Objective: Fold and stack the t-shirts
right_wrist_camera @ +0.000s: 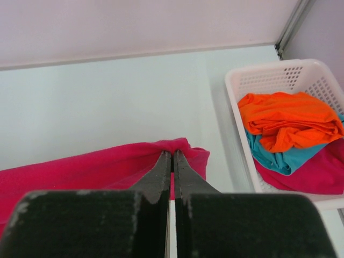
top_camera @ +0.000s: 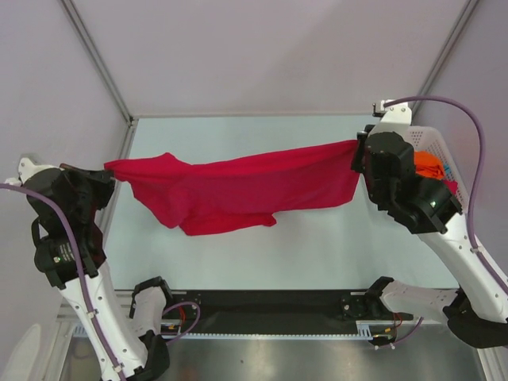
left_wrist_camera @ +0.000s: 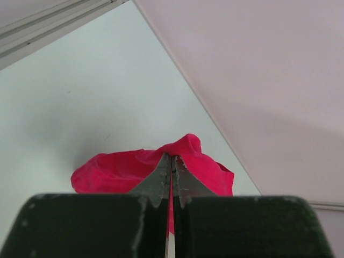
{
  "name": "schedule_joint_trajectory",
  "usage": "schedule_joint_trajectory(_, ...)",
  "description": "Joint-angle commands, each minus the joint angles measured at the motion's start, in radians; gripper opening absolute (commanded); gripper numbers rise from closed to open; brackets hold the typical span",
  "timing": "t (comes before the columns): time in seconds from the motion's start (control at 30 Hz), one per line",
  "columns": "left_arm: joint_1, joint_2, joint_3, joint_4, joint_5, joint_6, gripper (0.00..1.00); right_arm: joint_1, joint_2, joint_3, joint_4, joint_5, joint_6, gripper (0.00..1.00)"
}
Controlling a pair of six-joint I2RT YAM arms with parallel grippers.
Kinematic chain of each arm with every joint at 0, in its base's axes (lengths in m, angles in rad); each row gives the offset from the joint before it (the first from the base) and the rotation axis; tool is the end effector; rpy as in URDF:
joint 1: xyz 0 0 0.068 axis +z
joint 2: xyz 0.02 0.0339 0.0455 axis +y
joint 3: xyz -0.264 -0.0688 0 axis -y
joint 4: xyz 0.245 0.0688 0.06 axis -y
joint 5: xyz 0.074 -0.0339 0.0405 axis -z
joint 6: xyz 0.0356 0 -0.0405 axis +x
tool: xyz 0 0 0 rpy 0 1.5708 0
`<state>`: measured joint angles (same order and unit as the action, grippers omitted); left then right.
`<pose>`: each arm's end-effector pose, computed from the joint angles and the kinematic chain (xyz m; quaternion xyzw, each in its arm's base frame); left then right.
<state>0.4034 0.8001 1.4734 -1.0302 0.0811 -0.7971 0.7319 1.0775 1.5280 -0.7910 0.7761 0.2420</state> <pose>0.0865 0.0338 0.4643 -0.4445 0.6903 -0.1441 0.5524 0.1529 0.1038 0.4735 0.0285 0.7864 -0.0231 0.6167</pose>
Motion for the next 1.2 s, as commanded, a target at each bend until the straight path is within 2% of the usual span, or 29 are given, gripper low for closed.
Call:
schedule_joint_trajectory(0.0,0.015,0.019,0.068,0.059,0.040,-0.037,0.00,0.001,-0.008,0.095,0.010,0.069,-0.043,0.00)
schedule_joint_trajectory(0.1,0.017,0.042,0.048,0.128,0.123,-0.073,0.00,0.001,0.015,0.119,0.010,0.054,-0.046,0.00)
schedule_joint_trajectory(0.2,0.017,0.030,-0.033,0.255,0.218,-0.106,0.00,0.003,0.015,0.126,0.012,0.037,-0.032,0.00)
schedule_joint_trajectory(0.33,0.003,0.051,-0.009,0.372,0.347,-0.050,0.00,0.003,0.001,0.129,0.015,0.035,-0.036,0.00)
schedule_joint_trajectory(0.43,-0.041,-0.004,0.026,0.429,0.316,-0.008,0.00,0.003,-0.013,0.138,0.013,0.045,-0.041,0.00)
schedule_joint_trajectory(0.57,-0.074,-0.022,0.099,0.397,0.264,0.024,0.00,0.003,-0.051,0.141,0.026,0.061,-0.053,0.00)
schedule_joint_trajectory(0.8,-0.081,-0.038,0.172,0.286,0.157,-0.060,0.00,0.003,-0.077,0.178,0.042,0.078,-0.081,0.00)
schedule_joint_trajectory(1.17,-0.103,-0.018,0.521,0.176,0.120,-0.132,0.00,0.003,-0.157,0.182,0.084,0.094,-0.104,0.00)
